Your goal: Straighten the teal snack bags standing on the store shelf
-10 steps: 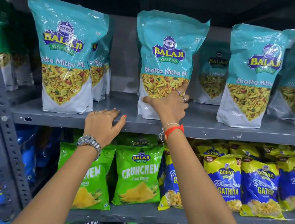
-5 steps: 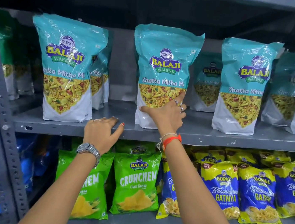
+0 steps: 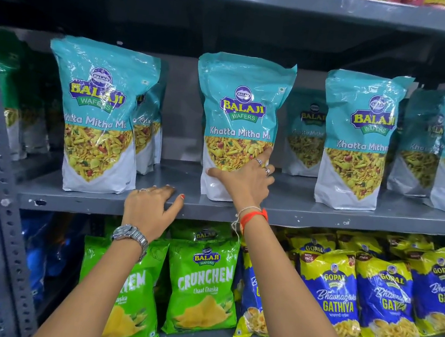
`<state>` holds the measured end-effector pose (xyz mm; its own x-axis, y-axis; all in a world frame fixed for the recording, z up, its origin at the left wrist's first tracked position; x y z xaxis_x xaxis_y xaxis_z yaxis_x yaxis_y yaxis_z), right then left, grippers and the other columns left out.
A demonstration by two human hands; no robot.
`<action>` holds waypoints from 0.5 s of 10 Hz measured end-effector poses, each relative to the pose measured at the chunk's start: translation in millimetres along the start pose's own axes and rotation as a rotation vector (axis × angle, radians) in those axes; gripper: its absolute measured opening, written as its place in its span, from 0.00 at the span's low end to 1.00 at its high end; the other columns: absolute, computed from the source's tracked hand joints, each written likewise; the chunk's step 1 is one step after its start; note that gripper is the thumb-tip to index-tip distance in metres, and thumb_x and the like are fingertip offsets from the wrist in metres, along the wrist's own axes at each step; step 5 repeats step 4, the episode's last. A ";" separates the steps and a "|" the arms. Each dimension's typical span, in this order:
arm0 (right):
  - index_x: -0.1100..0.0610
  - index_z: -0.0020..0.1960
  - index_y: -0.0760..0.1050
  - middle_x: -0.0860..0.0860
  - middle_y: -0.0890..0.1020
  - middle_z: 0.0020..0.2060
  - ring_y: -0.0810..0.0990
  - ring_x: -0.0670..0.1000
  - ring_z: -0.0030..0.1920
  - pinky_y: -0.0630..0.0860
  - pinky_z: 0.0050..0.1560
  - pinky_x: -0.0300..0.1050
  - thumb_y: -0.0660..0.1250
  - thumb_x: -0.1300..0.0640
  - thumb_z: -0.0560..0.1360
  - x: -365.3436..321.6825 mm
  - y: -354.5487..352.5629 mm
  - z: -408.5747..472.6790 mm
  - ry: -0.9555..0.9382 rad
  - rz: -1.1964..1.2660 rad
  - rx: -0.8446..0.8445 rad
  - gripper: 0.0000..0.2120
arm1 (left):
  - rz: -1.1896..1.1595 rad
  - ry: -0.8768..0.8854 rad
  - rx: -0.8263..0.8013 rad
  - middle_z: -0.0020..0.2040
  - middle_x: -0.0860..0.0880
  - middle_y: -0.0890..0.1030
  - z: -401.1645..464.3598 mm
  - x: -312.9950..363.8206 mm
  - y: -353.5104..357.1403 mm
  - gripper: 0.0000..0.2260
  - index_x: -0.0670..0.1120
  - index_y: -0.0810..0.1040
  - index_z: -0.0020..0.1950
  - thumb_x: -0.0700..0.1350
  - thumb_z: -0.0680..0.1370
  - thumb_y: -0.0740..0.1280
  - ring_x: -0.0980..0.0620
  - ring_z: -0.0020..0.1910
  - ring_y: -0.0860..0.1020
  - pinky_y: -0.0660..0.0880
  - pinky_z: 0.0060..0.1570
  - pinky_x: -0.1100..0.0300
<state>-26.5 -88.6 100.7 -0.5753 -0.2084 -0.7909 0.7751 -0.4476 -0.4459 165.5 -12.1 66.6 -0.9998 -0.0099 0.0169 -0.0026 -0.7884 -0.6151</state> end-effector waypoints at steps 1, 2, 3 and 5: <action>0.56 0.77 0.40 0.62 0.64 0.69 0.66 0.64 0.67 0.72 0.59 0.59 0.80 0.37 0.55 -0.3 0.1 -0.5 0.002 -0.004 0.002 0.68 | -0.008 0.000 -0.010 0.41 0.45 0.85 -0.3 0.4 -0.2 0.23 0.46 0.82 0.47 0.58 0.74 0.52 0.44 0.37 0.82 0.73 0.35 0.55; 0.57 0.77 0.40 0.62 0.64 0.69 0.66 0.64 0.67 0.73 0.59 0.59 0.79 0.36 0.55 1.0 1.6 1.7 -0.001 -0.002 0.000 0.68 | -0.006 0.005 -0.025 0.42 0.45 0.85 -0.4 0.5 1.5 0.24 0.46 0.82 0.47 0.59 0.73 0.52 0.44 0.39 0.82 0.73 0.35 0.55; 0.57 0.77 0.39 0.62 0.63 0.70 0.66 0.64 0.68 0.72 0.59 0.59 0.79 0.35 0.54 -0.2 -1.4 -2.8 -0.006 0.005 -0.011 0.68 | -0.010 -0.010 -0.027 0.45 0.44 0.85 -1.0 0.2 0.3 0.25 0.46 0.82 0.49 0.60 0.73 0.51 0.43 0.43 0.82 0.74 0.39 0.54; 0.56 0.77 0.37 0.64 0.57 0.73 0.59 0.67 0.72 0.69 0.64 0.64 0.78 0.32 0.53 -2.9 -4.6 -6.2 -0.026 0.009 -0.012 0.71 | -0.040 -0.044 -0.050 0.48 0.43 0.85 -1.1 -0.3 2.8 0.28 0.45 0.81 0.52 0.61 0.73 0.49 0.43 0.46 0.82 0.73 0.41 0.54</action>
Point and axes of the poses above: each hand's wrist, its own z-axis towards the middle knuckle, its own y-axis out of the palm, x = y × z, the point moved 9 cm from there along z, towards the middle knuckle
